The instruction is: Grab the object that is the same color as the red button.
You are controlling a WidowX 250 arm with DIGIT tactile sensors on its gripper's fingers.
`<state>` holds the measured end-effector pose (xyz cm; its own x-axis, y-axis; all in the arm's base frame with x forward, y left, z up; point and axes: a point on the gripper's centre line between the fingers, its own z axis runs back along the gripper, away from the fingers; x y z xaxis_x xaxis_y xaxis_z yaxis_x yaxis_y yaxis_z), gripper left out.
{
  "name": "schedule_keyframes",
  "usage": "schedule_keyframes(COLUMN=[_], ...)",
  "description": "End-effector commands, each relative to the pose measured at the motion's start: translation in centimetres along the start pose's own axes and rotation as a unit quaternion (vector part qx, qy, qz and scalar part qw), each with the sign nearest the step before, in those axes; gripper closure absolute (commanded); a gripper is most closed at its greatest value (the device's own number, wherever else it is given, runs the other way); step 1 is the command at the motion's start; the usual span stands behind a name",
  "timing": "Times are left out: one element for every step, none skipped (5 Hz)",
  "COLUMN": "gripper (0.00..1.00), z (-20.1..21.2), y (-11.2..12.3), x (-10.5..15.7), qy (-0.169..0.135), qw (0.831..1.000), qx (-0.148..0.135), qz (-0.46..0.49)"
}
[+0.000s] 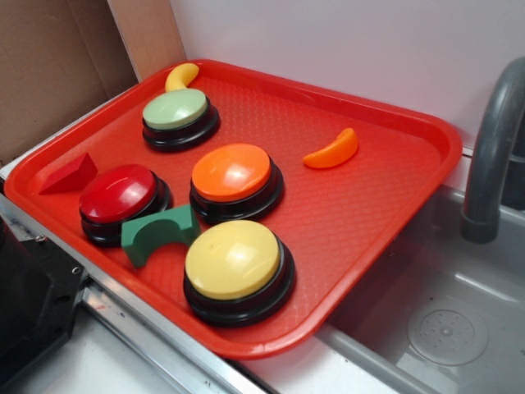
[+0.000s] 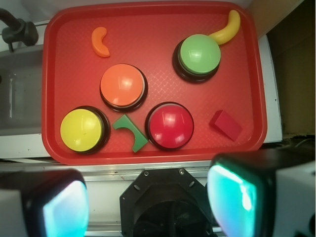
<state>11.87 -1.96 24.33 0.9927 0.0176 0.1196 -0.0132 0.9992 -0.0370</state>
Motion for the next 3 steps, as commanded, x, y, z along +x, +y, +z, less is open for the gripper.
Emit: schedule_keyframes(gripper=[0.0, 0.0, 0.0], z=[0.0, -2.0, -3.3], y=[0.0, 4.7, 8.4], x=[0.0, 0.6, 1.7], qy=[0.0, -0.016, -0.067], qw=[1.0, 0.994, 0.973], qx=[0.0, 0.061, 0.127], qz=[0.0, -0.092, -0.179])
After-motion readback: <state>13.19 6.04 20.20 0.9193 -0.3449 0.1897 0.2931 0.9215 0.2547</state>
